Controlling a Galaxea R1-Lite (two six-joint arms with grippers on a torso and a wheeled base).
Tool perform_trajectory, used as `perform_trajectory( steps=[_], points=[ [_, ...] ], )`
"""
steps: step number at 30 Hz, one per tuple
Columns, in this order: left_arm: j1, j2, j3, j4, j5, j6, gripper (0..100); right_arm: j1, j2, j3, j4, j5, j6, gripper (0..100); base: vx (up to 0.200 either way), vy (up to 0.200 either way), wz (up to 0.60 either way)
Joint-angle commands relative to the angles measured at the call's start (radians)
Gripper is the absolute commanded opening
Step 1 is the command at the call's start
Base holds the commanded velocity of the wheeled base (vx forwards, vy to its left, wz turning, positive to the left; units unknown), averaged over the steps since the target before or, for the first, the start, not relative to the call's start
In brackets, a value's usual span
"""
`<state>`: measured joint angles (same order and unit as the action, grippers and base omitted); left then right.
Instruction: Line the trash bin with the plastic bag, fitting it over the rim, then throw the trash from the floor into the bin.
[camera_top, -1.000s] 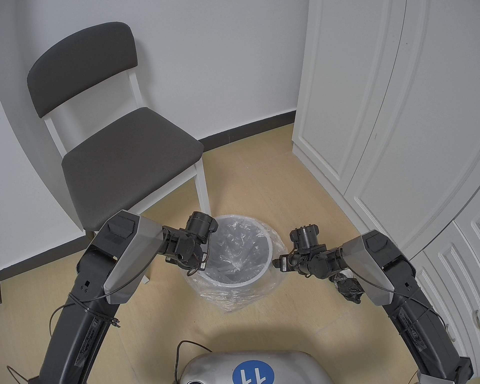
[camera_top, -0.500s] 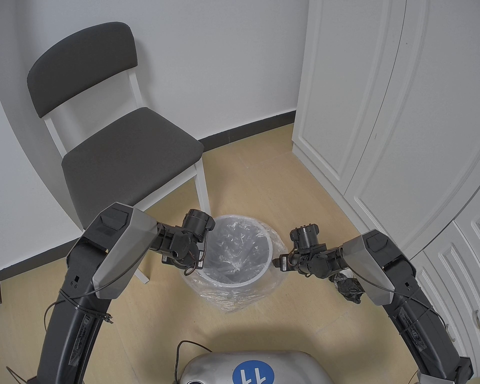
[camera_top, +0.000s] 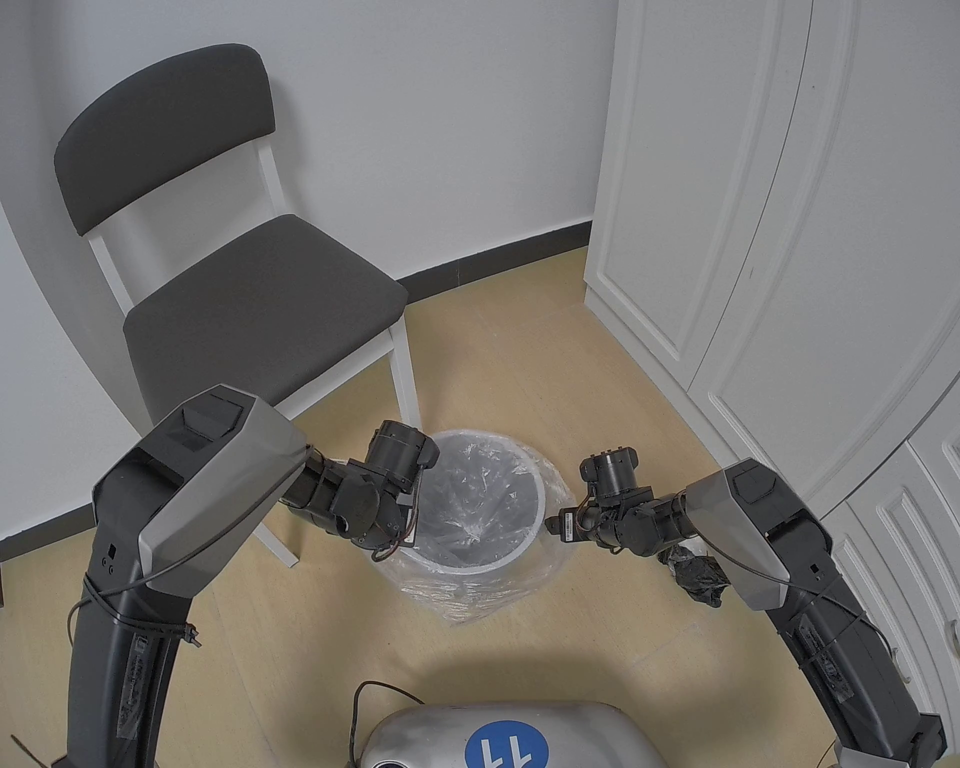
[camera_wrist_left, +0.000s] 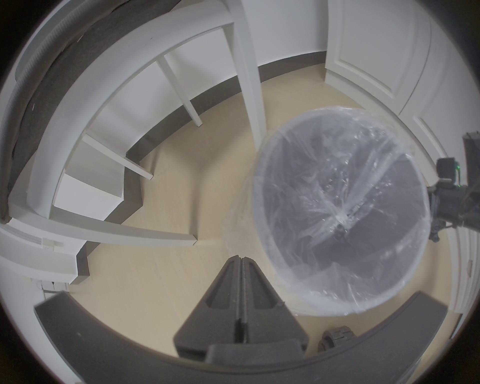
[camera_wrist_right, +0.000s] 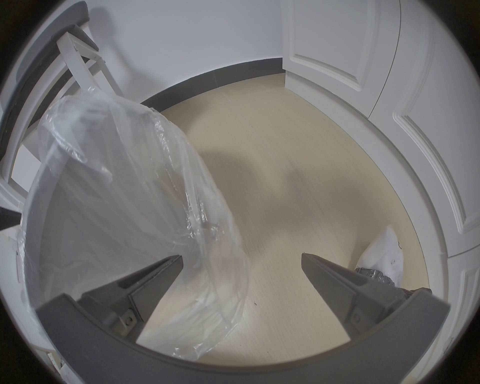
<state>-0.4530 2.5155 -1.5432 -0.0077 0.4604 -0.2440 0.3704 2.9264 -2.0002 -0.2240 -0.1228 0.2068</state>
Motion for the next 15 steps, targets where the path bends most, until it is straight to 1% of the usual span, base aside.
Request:
perform_trajectory(
  steps=[1,4,15],
  points=[
    [-0.03,-0.034,0.055,-0.014,-0.003,0.002,0,0.001,-0.003,0.0,0.002,0.0,0.0,100,0.0,0.0,0.0],
    [-0.042,-0.027,0.061,-0.015,-0.013,0.0,0,0.001,-0.004,0.0,0.0,0.0,0.0,100,0.0,0.0,0.0],
    [-0.032,0.035,0.038,-0.015,-0.02,0.005,0,0.001,-0.004,0.0,0.002,0.0,0.0,100,0.0,0.0,0.0]
  ],
)
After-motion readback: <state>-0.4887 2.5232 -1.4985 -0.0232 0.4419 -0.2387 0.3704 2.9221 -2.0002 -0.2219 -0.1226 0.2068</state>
